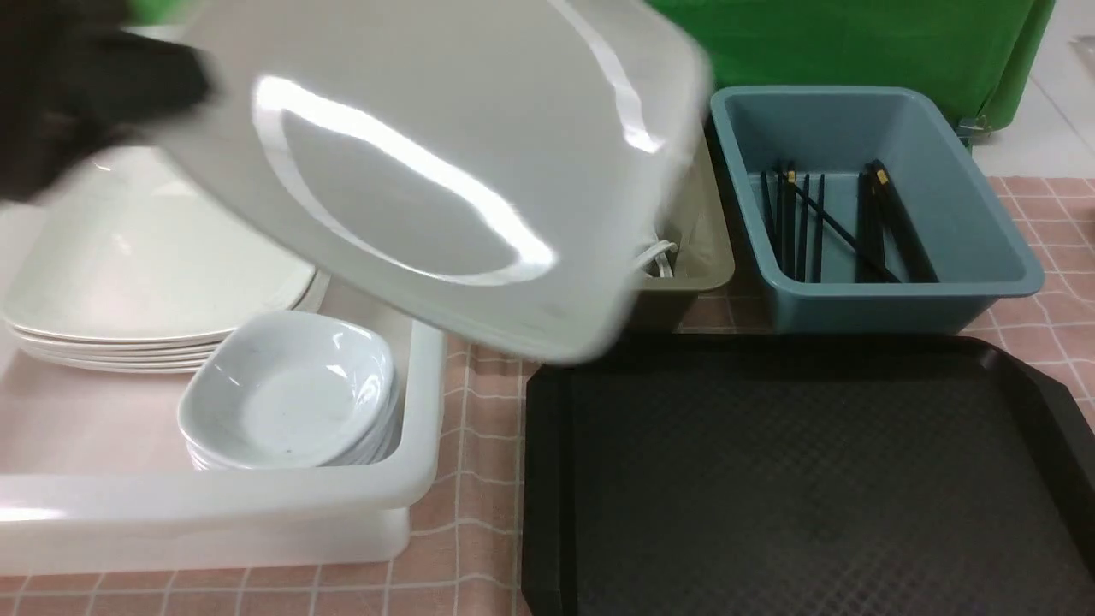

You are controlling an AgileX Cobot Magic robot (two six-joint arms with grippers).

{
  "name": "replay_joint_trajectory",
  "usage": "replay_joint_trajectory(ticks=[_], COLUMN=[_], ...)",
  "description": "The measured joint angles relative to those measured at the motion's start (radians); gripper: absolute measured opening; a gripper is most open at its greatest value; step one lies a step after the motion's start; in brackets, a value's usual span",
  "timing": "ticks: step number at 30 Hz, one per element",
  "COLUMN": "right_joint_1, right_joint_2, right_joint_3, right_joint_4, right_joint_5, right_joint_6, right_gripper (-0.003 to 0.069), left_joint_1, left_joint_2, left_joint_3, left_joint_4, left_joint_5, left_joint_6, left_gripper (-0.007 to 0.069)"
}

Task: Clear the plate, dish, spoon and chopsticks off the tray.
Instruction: Use the left arm to put the plate into the large storage box on the left

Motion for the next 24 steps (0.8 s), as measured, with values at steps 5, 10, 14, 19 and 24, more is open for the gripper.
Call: replay_joint_trajectory(ticks=[5,10,14,19,24], right_joint_1=[0.000,0.000,0.000,0.000,0.000], right_joint_2=[0.000,0.000,0.000,0.000,0.000], right_joint_3=[0.000,0.000,0.000,0.000,0.000], right_joint_4=[0.001,0.001,0.002,0.002,0.002], right_joint_5=[0.000,0.000,0.000,0.001,-0.003], right_joint_6=[0.001,0.002,0.002,0.003,0.006], right_gripper=[0.0041,0.0042,0.0043,0.0046,0.0050], left_joint_1=[0.393,0.754,0.868,0.845,0.778], left_joint_2=[0.036,0.246,0.415,0.566,0.649], left_joint_3=[-0.056,-0.063,-0.064,-0.066,-0.066], left_joint_4=[-0.224,-0.658,-0.827,-0.906,-0.873], left_joint_5=[0.147,0.390,0.435,0.349,0.229], left_joint_6=[0.270,0.617,0.733,0.800,0.818], left_gripper=[0.0029,0.0029,0.0030,0.0031,0.0031])
